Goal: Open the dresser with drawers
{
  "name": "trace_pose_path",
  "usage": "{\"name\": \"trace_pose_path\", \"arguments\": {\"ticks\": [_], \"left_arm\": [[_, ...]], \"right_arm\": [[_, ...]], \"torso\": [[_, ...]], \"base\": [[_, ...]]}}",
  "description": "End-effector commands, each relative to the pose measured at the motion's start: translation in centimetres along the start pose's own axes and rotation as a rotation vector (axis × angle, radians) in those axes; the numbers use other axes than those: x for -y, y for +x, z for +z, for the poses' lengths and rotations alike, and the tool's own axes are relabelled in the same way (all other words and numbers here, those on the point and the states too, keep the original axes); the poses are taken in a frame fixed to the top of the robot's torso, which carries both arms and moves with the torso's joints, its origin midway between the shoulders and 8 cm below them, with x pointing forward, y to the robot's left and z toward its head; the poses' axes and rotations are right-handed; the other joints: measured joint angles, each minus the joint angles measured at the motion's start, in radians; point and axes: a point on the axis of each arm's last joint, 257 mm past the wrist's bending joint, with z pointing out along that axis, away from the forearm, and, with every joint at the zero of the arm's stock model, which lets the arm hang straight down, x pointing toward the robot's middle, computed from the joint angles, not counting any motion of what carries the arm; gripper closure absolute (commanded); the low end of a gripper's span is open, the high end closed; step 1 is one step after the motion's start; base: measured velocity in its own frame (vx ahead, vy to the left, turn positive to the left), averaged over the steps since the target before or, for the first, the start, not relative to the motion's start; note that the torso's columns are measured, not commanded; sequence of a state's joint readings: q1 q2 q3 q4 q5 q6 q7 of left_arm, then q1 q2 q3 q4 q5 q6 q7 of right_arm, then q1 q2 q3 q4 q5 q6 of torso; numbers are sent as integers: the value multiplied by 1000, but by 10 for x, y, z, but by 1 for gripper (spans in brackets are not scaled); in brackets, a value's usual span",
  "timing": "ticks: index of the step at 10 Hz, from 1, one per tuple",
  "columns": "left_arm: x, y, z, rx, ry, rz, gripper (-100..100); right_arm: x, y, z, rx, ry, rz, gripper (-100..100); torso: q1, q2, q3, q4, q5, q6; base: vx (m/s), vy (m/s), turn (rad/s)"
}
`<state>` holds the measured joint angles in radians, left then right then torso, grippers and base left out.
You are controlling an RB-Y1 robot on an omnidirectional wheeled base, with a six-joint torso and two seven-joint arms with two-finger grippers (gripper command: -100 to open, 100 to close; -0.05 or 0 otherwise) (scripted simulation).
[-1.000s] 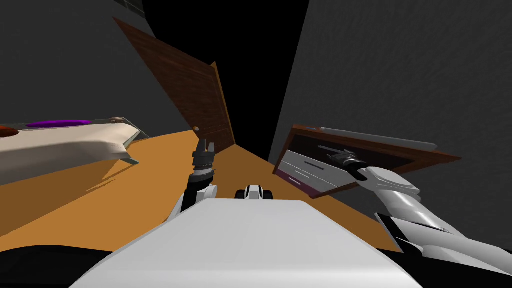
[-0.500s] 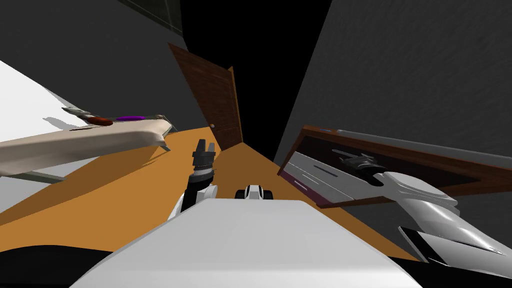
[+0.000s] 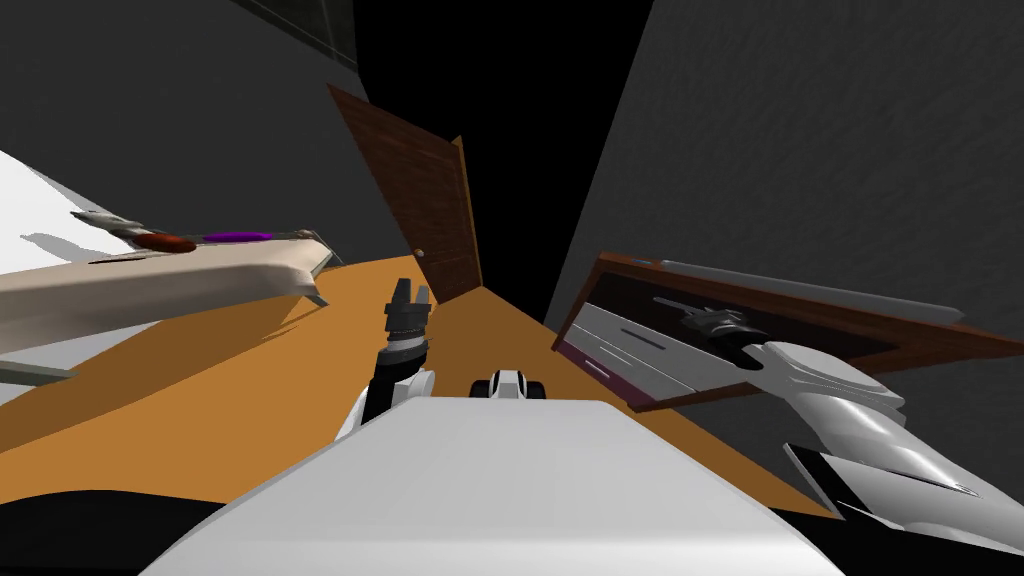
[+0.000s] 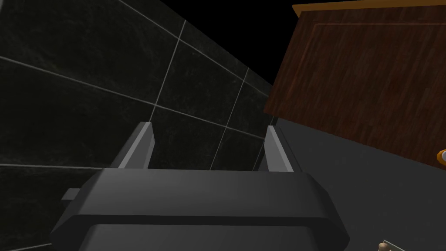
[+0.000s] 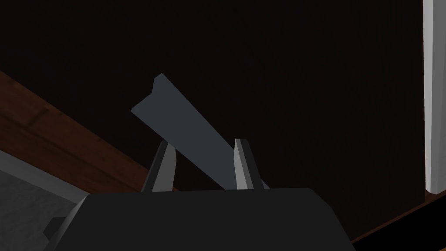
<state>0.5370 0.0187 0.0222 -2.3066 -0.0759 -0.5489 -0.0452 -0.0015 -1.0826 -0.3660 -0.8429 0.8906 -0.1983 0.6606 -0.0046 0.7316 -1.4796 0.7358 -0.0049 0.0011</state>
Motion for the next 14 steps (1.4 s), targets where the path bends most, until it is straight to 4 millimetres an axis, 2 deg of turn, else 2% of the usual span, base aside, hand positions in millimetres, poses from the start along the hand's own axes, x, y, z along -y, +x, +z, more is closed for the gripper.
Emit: {"name": "trace_pose_path", "arguments": {"ticks": [1,2,3,4,5,6,7,8,9,11,12,13,14], "left_arm": [[0,0,0,0,0,0,0],[0,0,0,0,0,0,0],[0,0,0,0,0,0,0],[0,0,0,0,0,0,0],[0,0,0,0,0,0,0],[0,0,0,0,0,0,0],[0,0,0,0,0,0,0],[0,0,0,0,0,0,0],[0,0,0,0,0,0,0],[0,0,0,0,0,0,0],[0,0,0,0,0,0,0],[0,0,0,0,0,0,0],[0,0,0,0,0,0,0]], "right_arm": [[-30,-28,4,59,-53,10,100],[-31,-32,4,66,-55,5,100],[-54,-63,7,130,-98,28,100],[-55,-61,7,125,-100,0,100],[-77,-92,7,189,-142,23,100],[-78,-90,8,183,-143,-6,100],[-99,-120,6,244,-184,13,100],[-100,-119,7,240,-186,-14,100],[-119,-150,4,298,-220,8,100],[-121,-148,4,295,-226,-23,100],[-139,-178,0,350,-261,-16,100],[-141,-176,0,348,-265,-35,100],[-159,-207,-7,406,-303,-19,100]], "torso": [[-2,5,4,1,-1,-4],[-3,4,3,0,-2,-1],[-5,5,4,1,-3,0],[-4,4,3,0,-3,-1],[-4,4,2,-1,-3,-1],[-4,3,2,-1,-3,0],[-4,4,3,-1,-3,0],[-3,4,3,-1,-3,-2],[-3,4,3,-1,-3,1],[-3,4,2,-2,-2,-1],[-3,4,3,-1,-2,-3],[-2,2,1,0,0,-1],[-2,3,2,-2,-1,2]], "base": [[117,-9,-357],[105,-4,-260],[128,-5,-398],[130,3,-291],[143,0,-379],[125,4,-297],[127,-8,-393],[115,15,-295],[133,28,-393],[84,36,-182],[92,13,-343],[110,26,-284],[134,60,-345]]}}
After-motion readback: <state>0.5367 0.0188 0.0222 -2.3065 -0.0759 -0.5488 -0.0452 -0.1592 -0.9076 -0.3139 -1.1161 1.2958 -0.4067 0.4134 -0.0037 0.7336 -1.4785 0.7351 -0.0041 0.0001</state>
